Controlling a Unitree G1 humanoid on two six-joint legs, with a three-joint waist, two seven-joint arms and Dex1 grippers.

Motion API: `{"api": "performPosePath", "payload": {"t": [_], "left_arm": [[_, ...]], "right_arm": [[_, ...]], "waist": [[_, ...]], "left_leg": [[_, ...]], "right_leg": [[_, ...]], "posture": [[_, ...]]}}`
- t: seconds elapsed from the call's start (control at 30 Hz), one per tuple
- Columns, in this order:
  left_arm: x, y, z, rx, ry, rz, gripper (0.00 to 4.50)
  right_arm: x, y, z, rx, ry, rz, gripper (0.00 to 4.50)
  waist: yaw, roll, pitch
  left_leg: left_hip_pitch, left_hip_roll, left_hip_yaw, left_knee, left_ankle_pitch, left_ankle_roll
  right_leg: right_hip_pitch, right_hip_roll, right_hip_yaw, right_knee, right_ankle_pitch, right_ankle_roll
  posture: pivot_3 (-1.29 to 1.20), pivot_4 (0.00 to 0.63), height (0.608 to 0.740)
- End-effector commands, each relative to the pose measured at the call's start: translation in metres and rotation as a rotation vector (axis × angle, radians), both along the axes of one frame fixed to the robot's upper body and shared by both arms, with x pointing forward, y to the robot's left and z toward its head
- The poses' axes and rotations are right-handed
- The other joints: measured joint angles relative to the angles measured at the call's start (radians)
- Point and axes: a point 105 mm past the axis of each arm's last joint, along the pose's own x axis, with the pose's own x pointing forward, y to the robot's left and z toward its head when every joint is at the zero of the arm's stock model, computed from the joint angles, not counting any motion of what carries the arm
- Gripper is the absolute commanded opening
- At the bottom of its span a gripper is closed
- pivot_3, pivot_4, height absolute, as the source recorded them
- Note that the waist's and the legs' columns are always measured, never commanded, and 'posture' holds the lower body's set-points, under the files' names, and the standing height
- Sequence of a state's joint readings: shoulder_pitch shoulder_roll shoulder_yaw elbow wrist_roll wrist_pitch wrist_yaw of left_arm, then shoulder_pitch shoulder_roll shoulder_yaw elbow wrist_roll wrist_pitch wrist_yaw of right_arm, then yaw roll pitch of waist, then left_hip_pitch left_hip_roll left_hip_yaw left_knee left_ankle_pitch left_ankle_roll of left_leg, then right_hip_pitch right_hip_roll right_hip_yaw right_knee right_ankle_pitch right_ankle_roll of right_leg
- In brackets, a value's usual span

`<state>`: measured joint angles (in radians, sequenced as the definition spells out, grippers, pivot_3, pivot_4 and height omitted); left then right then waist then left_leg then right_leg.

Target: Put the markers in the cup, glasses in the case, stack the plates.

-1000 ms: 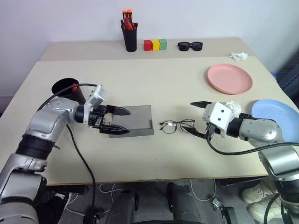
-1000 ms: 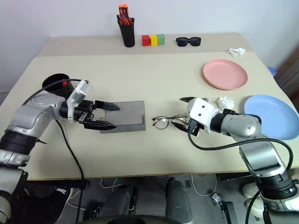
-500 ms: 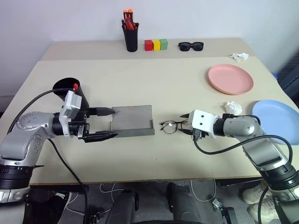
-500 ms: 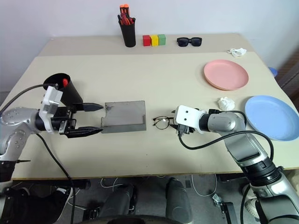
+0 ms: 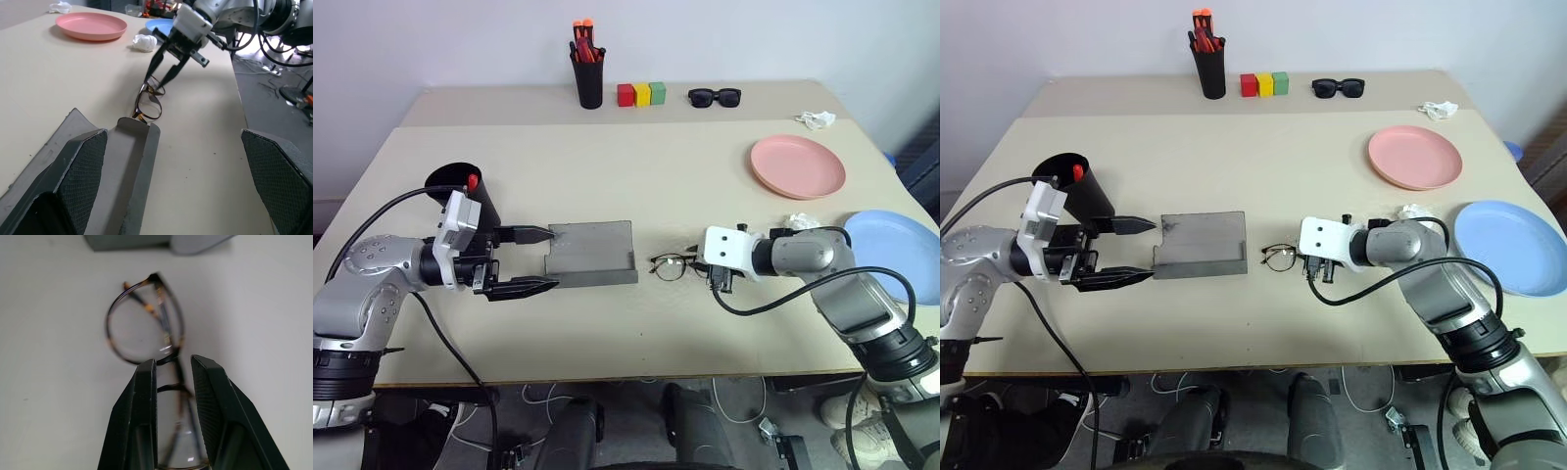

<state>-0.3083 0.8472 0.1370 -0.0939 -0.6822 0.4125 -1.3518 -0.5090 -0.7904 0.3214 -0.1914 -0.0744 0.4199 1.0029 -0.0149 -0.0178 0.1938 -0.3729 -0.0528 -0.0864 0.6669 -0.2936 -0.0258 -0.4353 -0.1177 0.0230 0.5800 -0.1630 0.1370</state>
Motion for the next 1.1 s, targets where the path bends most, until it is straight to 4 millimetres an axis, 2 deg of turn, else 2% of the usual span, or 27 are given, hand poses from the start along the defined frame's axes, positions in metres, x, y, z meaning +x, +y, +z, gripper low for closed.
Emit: {"api": "performPosePath", "payload": {"t": [0.03, 0.6, 0.73, 0.97, 1.1], "left_arm": [[-0.002, -0.003, 0.010, -0.004, -0.041, -0.016, 4.50], [-0.005, -0.011, 0.015, -0.016, -0.063, -0.022, 4.50], [-0.006, -0.012, 0.017, -0.019, -0.066, -0.020, 4.50], [-0.008, -0.009, 0.018, -0.028, -0.044, -0.009, 4.50], [-0.011, -0.004, 0.029, -0.031, -0.046, 0.033, 4.50]], "right_arm": [[0.004, 0.004, 0.012, -0.013, -0.021, 0.010, 1.11], [0.008, 0.001, 0.007, -0.080, -0.019, 0.035, 1.11], [0.011, 0.001, 0.006, -0.088, -0.029, 0.030, 0.06], [0.014, 0.002, 0.008, -0.081, -0.038, 0.030, 0.06], [0.010, 0.009, 0.026, 0.014, -0.041, 0.039, 0.06]], "waist": [[0.000, 0.000, 0.000], [0.000, 0.000, 0.000], [-0.001, 0.000, 0.000], [-0.001, 0.000, 0.000], [-0.003, 0.000, 0.000]], "left_leg": [[0.000, 0.000, 0.000, 0.000, 0.000, 0.000], [0.000, 0.000, 0.000, 0.000, 0.000, 0.000], [0.000, 0.000, 0.000, 0.000, 0.000, 0.000], [0.000, 0.000, 0.000, 0.000, 0.000, 0.000], [0.000, 0.000, 0.000, 0.000, 0.000, 0.000]], "right_leg": [[0.000, 0.000, 0.000, 0.000, 0.000, 0.000], [0.000, 0.000, 0.000, 0.000, 0.000, 0.001], [0.000, 0.000, 0.000, 0.000, 0.000, 0.001], [0.000, 0.000, 0.000, 0.000, 0.000, 0.001], [0.000, 0.000, 0.000, 0.000, 0.000, 0.001]], "posture": [[0.00, 0.150, 0.740], [0.00, 0.150, 0.740], [0.00, 0.150, 0.740], [0.00, 0.150, 0.740], [0.00, 0.150, 0.740]]}}
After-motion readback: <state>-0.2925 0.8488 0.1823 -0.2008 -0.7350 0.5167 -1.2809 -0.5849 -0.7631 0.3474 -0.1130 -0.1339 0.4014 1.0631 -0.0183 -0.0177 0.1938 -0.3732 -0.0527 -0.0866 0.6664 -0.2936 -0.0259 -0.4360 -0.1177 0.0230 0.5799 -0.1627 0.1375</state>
